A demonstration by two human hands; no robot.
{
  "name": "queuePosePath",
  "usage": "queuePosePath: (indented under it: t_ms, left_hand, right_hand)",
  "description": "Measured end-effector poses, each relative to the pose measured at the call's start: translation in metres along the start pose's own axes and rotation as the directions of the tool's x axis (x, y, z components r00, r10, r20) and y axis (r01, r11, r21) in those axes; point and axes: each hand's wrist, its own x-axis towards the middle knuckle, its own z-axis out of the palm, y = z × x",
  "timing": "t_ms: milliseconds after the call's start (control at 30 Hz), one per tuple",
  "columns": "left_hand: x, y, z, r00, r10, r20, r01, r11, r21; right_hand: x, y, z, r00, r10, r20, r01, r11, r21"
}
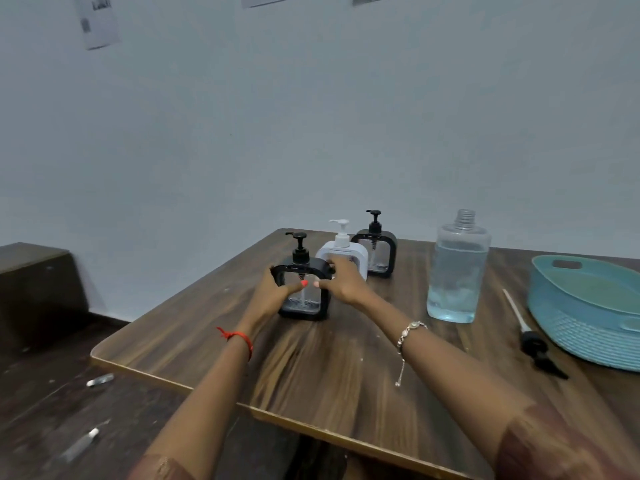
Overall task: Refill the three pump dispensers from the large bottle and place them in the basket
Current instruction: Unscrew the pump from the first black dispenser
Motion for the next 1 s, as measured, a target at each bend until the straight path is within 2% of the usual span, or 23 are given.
queuePosePath:
  t_ms: [133, 333, 433, 500, 600, 733, 900, 1000]
  left_hand:
    - [-0.002, 0.01, 0.014, 0.997, 0.028, 0.073, -0.03, 0.999, 0.026]
    - [-0.004, 0.034, 0.056, 0.967, 0.115, 0.226, -0.084, 0.986, -0.141]
    - [-0.007, 0.044, 0.078, 0.938, 0.175, 0.3, -0.129, 0.977, -0.168]
    - [-0.011, 0.049, 0.092, 0.926, 0.194, 0.324, -0.141, 0.973, -0.181]
    - [-0.016, 0.051, 0.109, 0.912, 0.211, 0.352, -0.138, 0.965, -0.222]
    - [-0.023, 0.055, 0.119, 0.904, 0.241, 0.354, -0.15, 0.953, -0.264]
    - [-0.028, 0.058, 0.116, 0.864, 0.296, 0.407, -0.183, 0.939, -0.293]
    - [-0.03, 0.061, 0.114, 0.842, 0.317, 0.437, -0.18, 0.928, -0.325]
  right_hand:
    - [-0.011, 0.002, -0.026, 0.999, -0.012, -0.037, 0.013, 0.999, 0.029]
    - [-0.031, 0.026, -0.088, 0.992, 0.125, -0.019, -0.118, 0.969, 0.215]
    - [-0.046, 0.03, -0.115, 0.99, 0.138, 0.005, -0.137, 0.976, 0.167]
    - [-0.056, 0.032, -0.133, 0.995, 0.096, -0.013, -0.094, 0.988, 0.126]
    - [-0.061, 0.031, -0.147, 0.992, 0.017, -0.123, 0.002, 0.988, 0.152]
    - [-0.062, 0.027, -0.146, 0.973, -0.042, -0.227, 0.063, 0.994, 0.086]
    - [-0.065, 0.026, -0.149, 0.96, -0.185, -0.208, 0.178, 0.983, -0.054]
    - [-0.065, 0.027, -0.152, 0.953, -0.245, -0.177, 0.239, 0.969, -0.053]
